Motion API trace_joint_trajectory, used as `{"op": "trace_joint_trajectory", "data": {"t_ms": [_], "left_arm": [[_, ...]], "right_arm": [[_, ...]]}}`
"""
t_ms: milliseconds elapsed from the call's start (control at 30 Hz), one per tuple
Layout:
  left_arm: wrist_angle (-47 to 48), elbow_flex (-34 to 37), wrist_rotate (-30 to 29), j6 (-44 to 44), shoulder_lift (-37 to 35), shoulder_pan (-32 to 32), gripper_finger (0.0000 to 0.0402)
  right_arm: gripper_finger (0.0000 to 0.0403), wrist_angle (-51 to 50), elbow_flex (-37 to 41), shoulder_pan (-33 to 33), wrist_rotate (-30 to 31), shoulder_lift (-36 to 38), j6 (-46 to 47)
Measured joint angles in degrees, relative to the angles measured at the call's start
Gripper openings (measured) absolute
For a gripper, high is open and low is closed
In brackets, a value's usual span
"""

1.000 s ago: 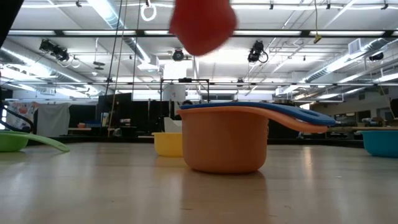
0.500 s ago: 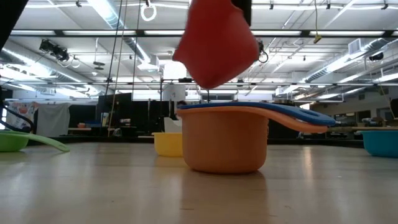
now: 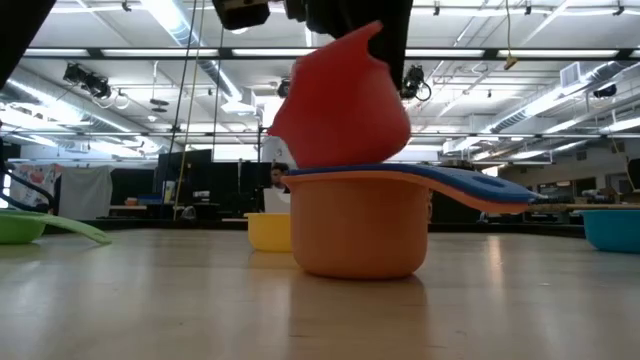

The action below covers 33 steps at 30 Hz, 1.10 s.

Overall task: Nest measuring cups in basket
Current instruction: Stack the red measuring cup on top of the blue measuring cup

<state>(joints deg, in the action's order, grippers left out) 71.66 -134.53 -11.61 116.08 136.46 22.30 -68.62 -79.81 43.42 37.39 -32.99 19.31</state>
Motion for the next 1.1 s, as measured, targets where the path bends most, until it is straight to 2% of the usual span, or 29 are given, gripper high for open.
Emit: {"op": "trace_joint_trajectory", "data": {"t_ms": [267,367,567,700,1100], "left_arm": [[1.1,0.06,4.88,-1.1,1.43,-0.84,0.0012],[0.78,0.06,5.94,-1.39,1.56,-1.25,0.0025],[-1.39,0.06,5.94,-4.76,1.56,-2.39,0.0057],[-2.76,0.06,5.9,-7.49,1.56,-2.66,0.006],[-4.14,0.06,6.4,-7.0,1.43,-2.59,0.0063]], "right_arm": [[0.0055,-0.03,0.0,0.02,0.0,0.0,-0.44],[0.0055,-0.04,0.0,0.02,0.0,0.0,-0.93],[0.0055,-0.03,0.0,0.02,0.0,0.0,-1.1],[0.0055,-0.04,0.0,0.02,-0.06,0.0,-1.09],[0.0055,-0.03,0.0,0.01,-2.97,0.0,-1.51]]}}
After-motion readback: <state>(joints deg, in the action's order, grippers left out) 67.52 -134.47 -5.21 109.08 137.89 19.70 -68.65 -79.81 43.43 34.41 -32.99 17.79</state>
